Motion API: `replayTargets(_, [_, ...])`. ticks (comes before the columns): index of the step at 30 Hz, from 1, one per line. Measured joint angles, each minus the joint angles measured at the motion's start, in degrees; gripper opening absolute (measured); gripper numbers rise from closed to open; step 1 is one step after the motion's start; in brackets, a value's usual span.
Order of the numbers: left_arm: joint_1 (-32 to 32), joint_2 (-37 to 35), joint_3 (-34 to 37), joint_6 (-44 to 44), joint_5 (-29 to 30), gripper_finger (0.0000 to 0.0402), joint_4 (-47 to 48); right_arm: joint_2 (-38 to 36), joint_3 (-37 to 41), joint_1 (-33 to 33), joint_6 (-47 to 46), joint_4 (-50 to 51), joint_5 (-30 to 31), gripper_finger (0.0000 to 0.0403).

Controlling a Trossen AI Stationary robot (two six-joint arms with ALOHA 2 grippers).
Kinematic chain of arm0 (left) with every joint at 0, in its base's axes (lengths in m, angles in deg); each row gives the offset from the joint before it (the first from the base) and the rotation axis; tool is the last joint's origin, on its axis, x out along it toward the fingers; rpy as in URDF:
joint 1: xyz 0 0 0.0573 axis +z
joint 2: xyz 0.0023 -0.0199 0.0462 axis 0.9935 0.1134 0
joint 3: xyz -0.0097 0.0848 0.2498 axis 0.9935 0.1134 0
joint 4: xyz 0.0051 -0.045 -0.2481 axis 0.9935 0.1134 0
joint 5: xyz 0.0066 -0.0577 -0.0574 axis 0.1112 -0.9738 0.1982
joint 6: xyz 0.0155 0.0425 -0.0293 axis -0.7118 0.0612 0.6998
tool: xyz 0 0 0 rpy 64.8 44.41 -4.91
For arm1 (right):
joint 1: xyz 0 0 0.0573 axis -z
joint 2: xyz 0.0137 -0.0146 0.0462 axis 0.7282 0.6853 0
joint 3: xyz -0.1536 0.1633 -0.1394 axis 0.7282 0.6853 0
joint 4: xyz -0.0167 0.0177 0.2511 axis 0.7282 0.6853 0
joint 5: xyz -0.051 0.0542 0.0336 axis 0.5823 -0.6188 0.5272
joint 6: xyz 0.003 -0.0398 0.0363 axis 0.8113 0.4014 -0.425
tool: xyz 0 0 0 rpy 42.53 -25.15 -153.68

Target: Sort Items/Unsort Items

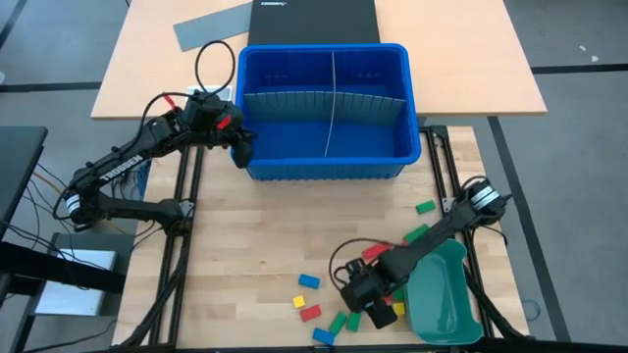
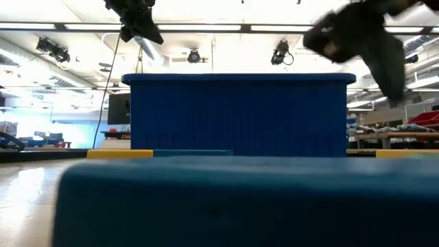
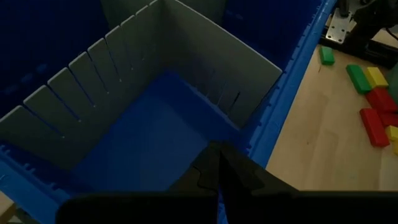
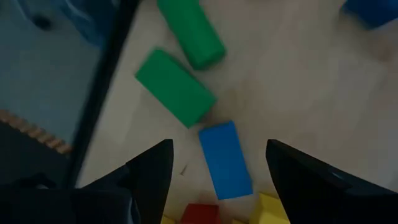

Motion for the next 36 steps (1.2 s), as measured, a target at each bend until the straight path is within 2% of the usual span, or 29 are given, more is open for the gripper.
replayTargets(12, [0.0,0.0,0.0,0.1,0.0,0.0012,1.0,9.3,-0.1,-0.9,-1.0,1.7,4.8,0.0256])
replayTargets(15, [0.0,0.0,0.0,0.1,0.0,0.0012,1.1,9.9,-0.2,-0.9,-1.0,1.9,4.7,0.0245])
replayTargets(18, [0.0,0.0,0.0,0.1,0.2,0.0012,1.2,9.9,-0.2,-0.9,-0.4,1.9,5.1,0.0217])
replayTargets(23, [0.0,0.0,0.0,0.1,0.2,0.0012,1.3,9.3,-0.2,1.0,-0.7,3.0,3.8,0.0119])
replayTargets(27, [0.0,0.0,0.0,0.1,0.2,0.0012,1.3,8.1,0.2,3.7,0.1,6.4,2.7,0.0117])
replayTargets(36, [0.0,0.0,0.0,0.1,0.2,0.0012,1.3,-1.2,0.2,13.6,4.0,11.6,11.3,0.0117])
